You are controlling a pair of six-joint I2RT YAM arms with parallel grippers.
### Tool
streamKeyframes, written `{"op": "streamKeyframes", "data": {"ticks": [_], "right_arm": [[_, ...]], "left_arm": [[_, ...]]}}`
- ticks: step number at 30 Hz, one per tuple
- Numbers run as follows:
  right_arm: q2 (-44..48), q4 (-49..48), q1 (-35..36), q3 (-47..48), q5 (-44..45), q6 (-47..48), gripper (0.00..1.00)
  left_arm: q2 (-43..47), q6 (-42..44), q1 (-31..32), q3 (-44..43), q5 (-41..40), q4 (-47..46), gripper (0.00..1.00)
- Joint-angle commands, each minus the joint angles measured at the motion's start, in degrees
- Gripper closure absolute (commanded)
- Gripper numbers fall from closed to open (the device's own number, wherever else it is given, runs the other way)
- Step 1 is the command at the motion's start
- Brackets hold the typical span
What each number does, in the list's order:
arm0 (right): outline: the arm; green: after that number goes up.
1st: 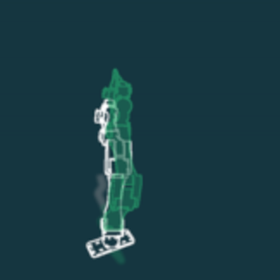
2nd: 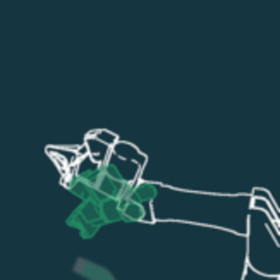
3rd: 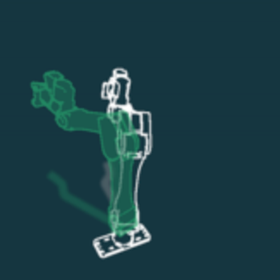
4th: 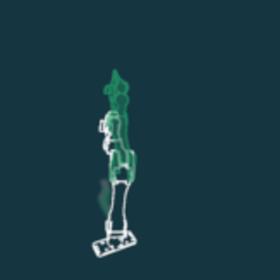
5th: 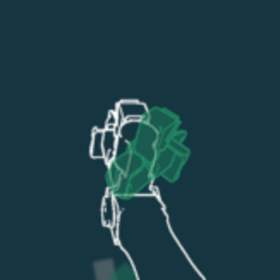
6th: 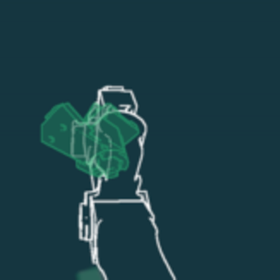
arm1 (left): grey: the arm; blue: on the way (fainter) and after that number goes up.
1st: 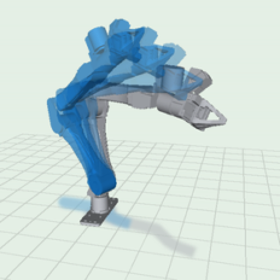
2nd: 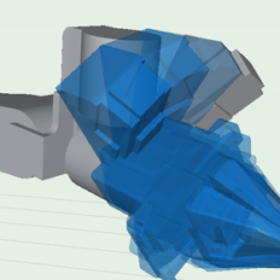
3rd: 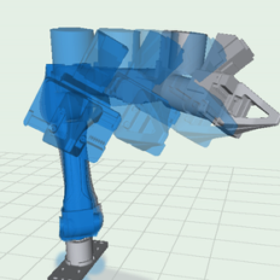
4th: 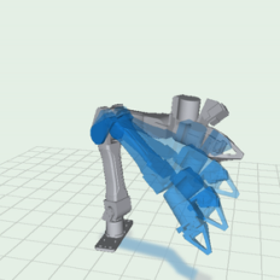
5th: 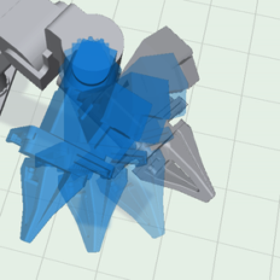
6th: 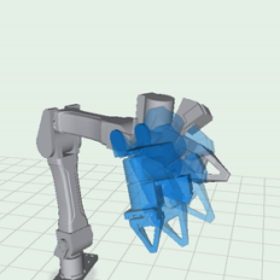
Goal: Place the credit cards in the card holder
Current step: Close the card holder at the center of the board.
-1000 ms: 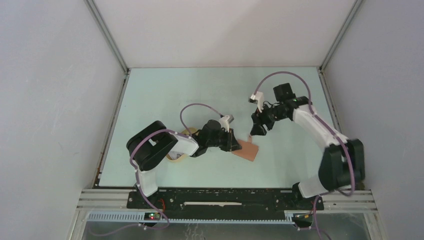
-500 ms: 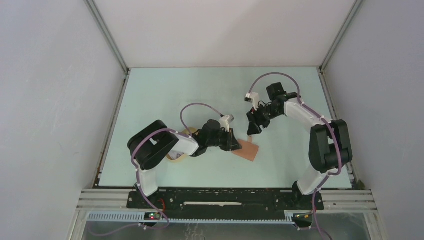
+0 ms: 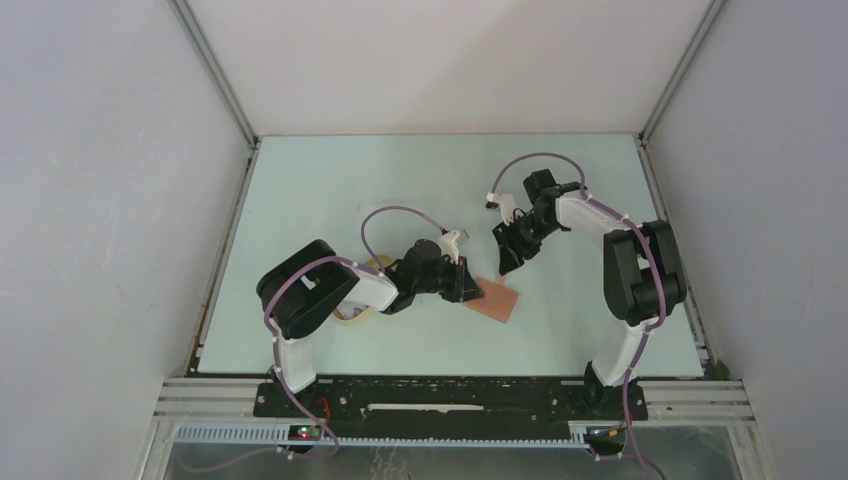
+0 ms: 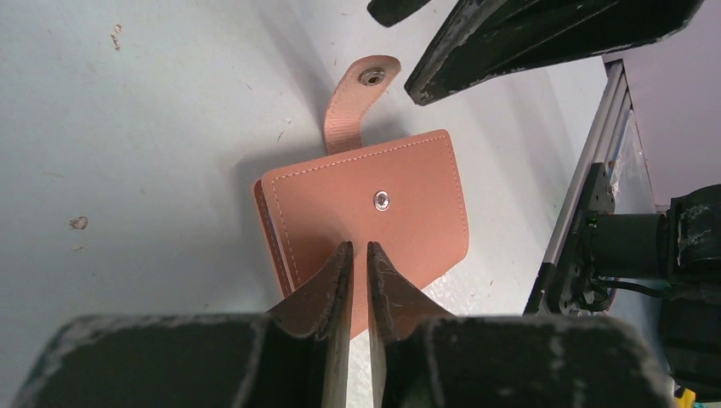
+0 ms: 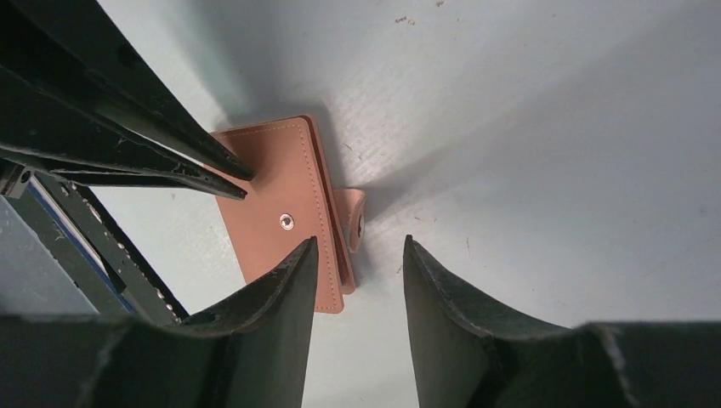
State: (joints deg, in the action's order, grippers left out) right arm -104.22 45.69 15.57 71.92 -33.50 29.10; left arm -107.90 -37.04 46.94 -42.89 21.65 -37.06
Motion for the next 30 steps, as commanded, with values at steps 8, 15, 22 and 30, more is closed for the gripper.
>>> {"op": "streamKeyframes", "data": {"ticks": [8, 15, 22, 30], "right_arm": [[-2.3, 3.0, 0.6, 3.8, -2.6, -0.5, 0.65], [-3.4, 3.9, 0.5, 4.6, -2.6, -0.2, 0.75], [-3.9, 4.3, 0.4, 4.8, -3.2, 0.0, 0.76], [-4.2, 5.1, 0.5, 5.2, -3.5, 1.0, 0.94]], "left_arm": [[-2.0, 2.5, -0.3, -0.2, -1.5, 2.9, 0.84], [-2.0, 2.5, -0.3, -0.2, -1.5, 2.9, 0.84], [-2.0, 2.5, -0.3, -0.2, -1.4, 2.9, 0.85], [-2.0, 2.5, -0.4, -0.2, -1.5, 2.9, 0.85]]}}
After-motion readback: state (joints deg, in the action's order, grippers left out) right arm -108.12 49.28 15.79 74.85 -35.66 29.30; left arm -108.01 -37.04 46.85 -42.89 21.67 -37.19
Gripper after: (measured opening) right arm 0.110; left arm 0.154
